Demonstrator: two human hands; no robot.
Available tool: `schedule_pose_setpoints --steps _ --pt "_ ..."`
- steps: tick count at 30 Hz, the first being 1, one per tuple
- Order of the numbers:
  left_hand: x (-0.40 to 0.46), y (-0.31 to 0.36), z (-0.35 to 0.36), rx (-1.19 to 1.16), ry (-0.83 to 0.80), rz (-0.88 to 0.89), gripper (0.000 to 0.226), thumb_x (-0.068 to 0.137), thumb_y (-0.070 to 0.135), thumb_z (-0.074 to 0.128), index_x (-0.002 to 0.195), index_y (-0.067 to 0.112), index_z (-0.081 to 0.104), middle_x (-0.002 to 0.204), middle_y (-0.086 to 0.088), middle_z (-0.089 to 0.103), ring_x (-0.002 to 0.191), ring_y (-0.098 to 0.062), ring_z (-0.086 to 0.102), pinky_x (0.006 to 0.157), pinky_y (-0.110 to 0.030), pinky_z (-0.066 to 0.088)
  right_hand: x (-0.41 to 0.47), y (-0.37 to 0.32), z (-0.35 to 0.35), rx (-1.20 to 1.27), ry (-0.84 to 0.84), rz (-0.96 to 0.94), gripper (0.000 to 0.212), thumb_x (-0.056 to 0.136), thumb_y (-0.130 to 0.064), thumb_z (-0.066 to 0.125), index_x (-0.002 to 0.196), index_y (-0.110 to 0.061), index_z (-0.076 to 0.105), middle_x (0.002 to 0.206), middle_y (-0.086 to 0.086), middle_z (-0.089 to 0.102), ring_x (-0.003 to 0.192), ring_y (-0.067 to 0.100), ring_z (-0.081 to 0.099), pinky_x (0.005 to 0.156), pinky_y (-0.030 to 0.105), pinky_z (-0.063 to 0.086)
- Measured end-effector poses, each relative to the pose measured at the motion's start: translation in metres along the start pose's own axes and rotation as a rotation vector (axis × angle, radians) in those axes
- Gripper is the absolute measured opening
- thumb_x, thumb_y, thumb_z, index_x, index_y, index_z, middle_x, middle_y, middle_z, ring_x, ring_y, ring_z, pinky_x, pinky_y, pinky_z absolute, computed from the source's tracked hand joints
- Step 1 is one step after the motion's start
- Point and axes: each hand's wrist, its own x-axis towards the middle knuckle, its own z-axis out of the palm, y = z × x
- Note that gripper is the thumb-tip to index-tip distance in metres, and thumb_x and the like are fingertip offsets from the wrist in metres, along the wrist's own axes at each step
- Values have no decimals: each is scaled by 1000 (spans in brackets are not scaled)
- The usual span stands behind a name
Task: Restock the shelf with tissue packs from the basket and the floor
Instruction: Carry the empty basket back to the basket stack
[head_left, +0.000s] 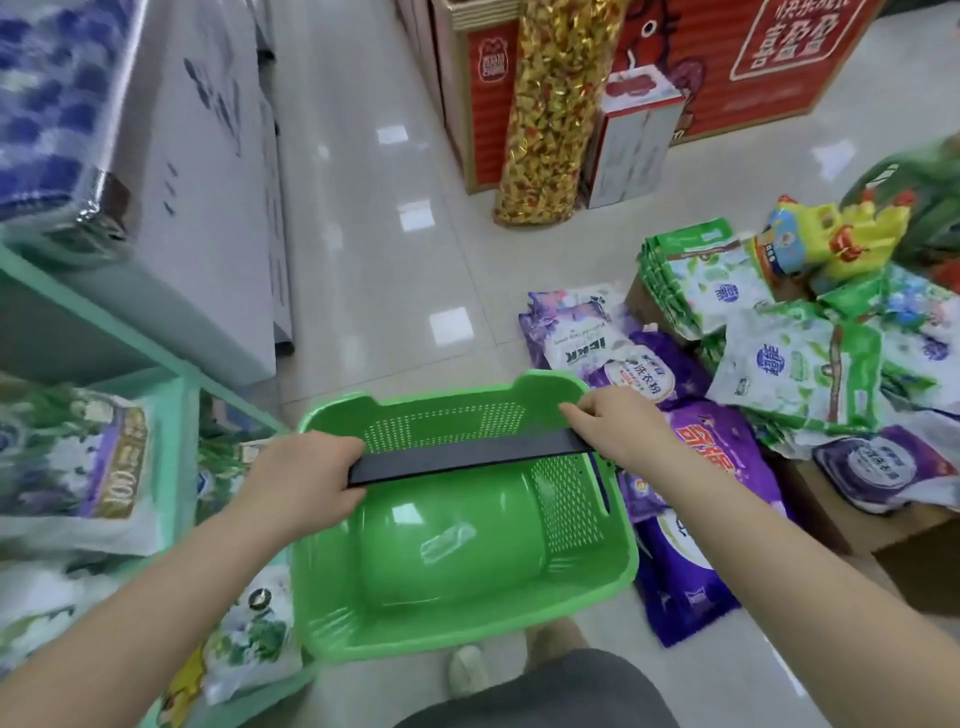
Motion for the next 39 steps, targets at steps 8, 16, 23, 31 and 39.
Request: schedule_pose_setpoints --steps 8,16,23,31,39 --pt "123 -22 26 -40 -203 7 32 87 34 46 64 28 26 63 10 39 73 -14 56 63 -26 45 120 26 18 20 -248 -1 43 94 -44 41 64 -14 45 61 0 48 65 21 49 58 32 35" --pt "232 -37 103 -100 -309 2 19 90 35 50 85 17 46 90 -8 62 92 -29 62 67 -33 44 233 53 85 16 -412 56 37 94 -43 44 72 -13 44 76 7 54 78 27 53 66 35 38" --pt "303 -48 209 -308 -358 -16 16 86 24 57 83 10 49 85 -19 61 81 -38 59 59 -35 39 292 86 167 -85 -500 140 45 89 -46 52 97 -2 56 90 15 59 89 32 57 78 41 47" --pt "367 -52 274 -371 -501 -36 15 84 14 57 93 2 55 80 -15 50 82 -37 55 63 -34 36 335 107 231 -174 -512 200 47 88 -43 55 66 -2 53 88 14 43 72 27 45 64 32 35" --pt "375 -55 296 -346 -566 -163 16 84 16 57 95 6 50 86 -14 53 85 -36 55 67 -37 42 343 99 254 -136 -451 229 42 87 -41 58 105 -2 61 116 19 51 106 33 50 91 41 42"
